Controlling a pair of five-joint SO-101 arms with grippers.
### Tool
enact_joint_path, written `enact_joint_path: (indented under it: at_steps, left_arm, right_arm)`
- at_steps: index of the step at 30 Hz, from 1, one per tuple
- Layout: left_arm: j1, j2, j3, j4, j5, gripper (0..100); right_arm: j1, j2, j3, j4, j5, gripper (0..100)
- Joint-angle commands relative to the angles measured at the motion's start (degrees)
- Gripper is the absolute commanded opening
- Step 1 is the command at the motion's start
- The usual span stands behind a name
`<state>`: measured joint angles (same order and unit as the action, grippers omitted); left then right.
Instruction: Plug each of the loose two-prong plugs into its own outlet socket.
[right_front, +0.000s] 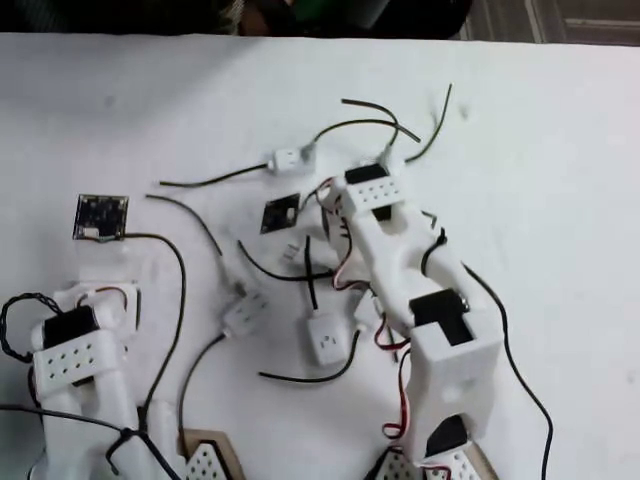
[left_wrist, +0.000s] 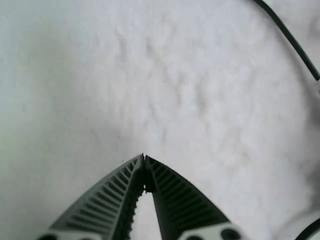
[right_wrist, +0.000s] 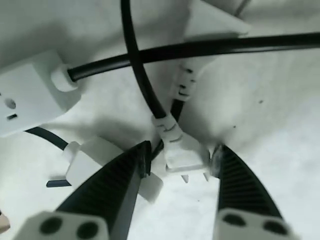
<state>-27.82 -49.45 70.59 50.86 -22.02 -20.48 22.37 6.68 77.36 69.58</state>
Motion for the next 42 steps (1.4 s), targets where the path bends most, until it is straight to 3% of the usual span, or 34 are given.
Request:
enact_joint_path:
  at_steps: [1, 6, 15, 18, 24, 27, 35, 42]
  left_arm:
    - [-0.48, -1.19, -0.26, -0.88, 0.00, 2]
    - [-0.48, -1.19, -0.26, -0.88, 0.00, 2]
    - [-0.48, -1.19, -0.26, -0.88, 0.00, 2]
    - [-0.48, -1.19, -0.26, -0.79, 0.00, 2]
    - [-0.48, -1.19, -0.26, -0.70, 0.00, 2]
    - [-0.48, -1.27, -0.26, -0.70, 0.00, 2]
    - [-0.48, -1.27, -0.26, -0.62, 0.00, 2]
    - [-0.48, -1.27, -0.26, -0.62, 0.00, 2]
  right_arm:
    - [-1.27, 1.54, 0.44, -3.03, -0.09, 18.8]
    - [-1.19, -2.51, -3.16, -2.51, -0.09, 1.5]
    - [-2.42, -19.12, -3.78, 4.09, -15.65, 1.8]
    - [-3.91, -21.93, -3.43, 1.36, -26.37, 1.8]
    - [-7.69, -21.93, -2.02, -3.74, -58.46, 1.8]
    - [-9.89, -21.93, 2.73, -6.81, -68.22, 1.7]
    - [-12.97, -21.93, 13.98, -12.35, -69.27, 2.3]
    - [-16.75, -22.55, 14.86, -8.40, -69.27, 14.6]
